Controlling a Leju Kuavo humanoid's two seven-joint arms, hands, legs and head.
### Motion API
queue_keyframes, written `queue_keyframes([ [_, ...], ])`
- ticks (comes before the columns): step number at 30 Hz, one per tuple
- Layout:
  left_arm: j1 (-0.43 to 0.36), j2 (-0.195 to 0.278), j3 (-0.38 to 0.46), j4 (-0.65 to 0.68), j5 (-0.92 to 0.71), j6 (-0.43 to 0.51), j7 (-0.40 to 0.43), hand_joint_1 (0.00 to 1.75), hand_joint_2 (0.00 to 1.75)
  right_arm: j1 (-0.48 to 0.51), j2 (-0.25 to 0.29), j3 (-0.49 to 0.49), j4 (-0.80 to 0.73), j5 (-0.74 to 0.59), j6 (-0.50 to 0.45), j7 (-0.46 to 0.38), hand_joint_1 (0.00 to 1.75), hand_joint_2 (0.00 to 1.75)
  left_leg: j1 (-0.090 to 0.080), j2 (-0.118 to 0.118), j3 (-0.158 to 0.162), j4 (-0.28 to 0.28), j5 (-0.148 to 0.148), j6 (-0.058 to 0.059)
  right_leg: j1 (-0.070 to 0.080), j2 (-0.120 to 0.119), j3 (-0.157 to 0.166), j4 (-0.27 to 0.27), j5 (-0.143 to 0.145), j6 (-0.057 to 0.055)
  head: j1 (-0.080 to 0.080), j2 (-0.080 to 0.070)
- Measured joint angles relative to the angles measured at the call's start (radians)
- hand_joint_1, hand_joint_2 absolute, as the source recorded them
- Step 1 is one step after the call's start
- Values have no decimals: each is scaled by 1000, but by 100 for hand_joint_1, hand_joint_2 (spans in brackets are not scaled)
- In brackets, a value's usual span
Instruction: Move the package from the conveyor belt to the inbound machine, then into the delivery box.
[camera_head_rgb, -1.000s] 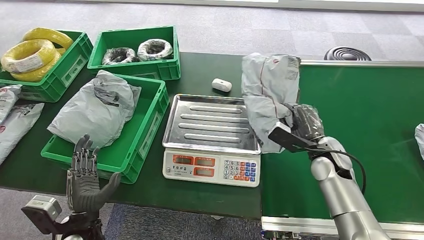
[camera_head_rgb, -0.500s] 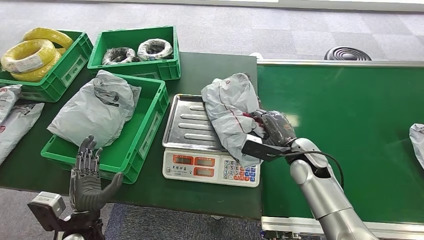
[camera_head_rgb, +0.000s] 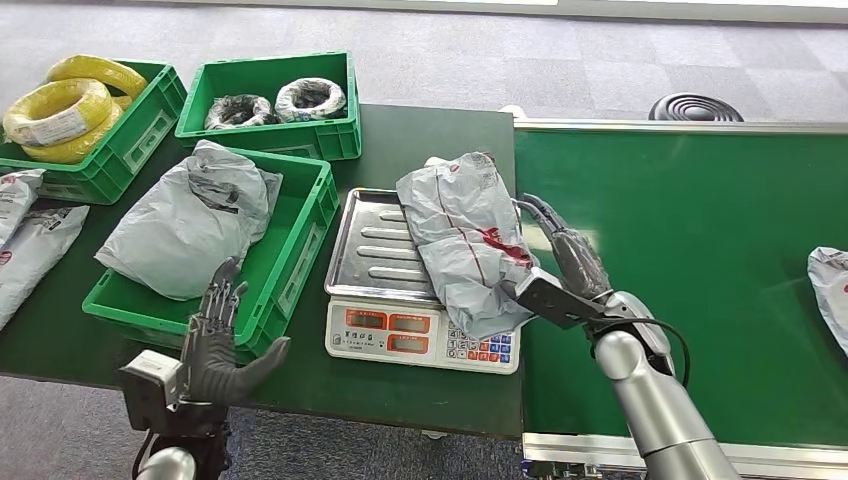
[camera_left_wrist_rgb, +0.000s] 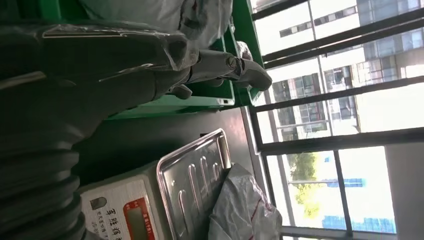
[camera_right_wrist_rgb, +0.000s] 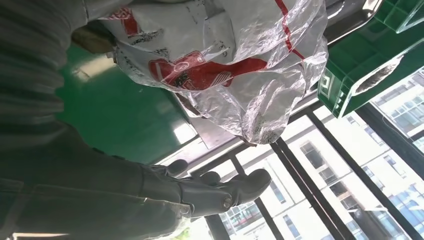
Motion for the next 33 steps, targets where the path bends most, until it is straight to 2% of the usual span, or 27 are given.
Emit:
queue_keyframes([
  [8, -129, 41, -142, 34, -115, 48, 33, 0, 175, 142, -10, -62, -143, -67, -23, 12, 0, 175, 0, 0, -1, 0, 0, 0, 0, -1, -1, 0, 0, 0, 0, 0],
  [14, -262, 45, -256, 114, -200, 78, 110, 0, 175, 337, -2, -163, -344, -287, -106, -55, 0, 175, 0, -5, -2, 0, 0, 0, 0, -4, -1, 0, 0, 0, 0, 0],
  [19, -354, 26, -346, 204, -241, 78, 168, 0, 175, 520, 53, -269, -522, -482, -164, -119, 0, 175, 0, -5, -3, 0, 0, 0, 0, -4, -1, 0, 0, 0, 0, 0],
  [22, -398, 5, -392, 271, -251, 80, 181, 0, 175, 594, 101, -314, -596, -522, -180, -145, 0, 175, 0, -2, -3, 0, 0, 0, 0, -2, -2, 0, 0, 0, 0, 0],
  [27, -438, -18, -433, 345, -252, 88, 184, 0, 175, 639, 144, -346, -648, -534, -187, -154, 0, 175, 0, 0, -2, 0, 0, 0, 0, 0, -1, 0, 0, 0, 0, 0],
  [33, -489, -48, -473, 449, -249, 79, 200, 0, 175, 644, 175, -350, -660, -547, -183, -175, 0, 175, 0, 0, -1, 0, 0, 0, 0, 0, -1, 0, 0, 0, 0, 0],
])
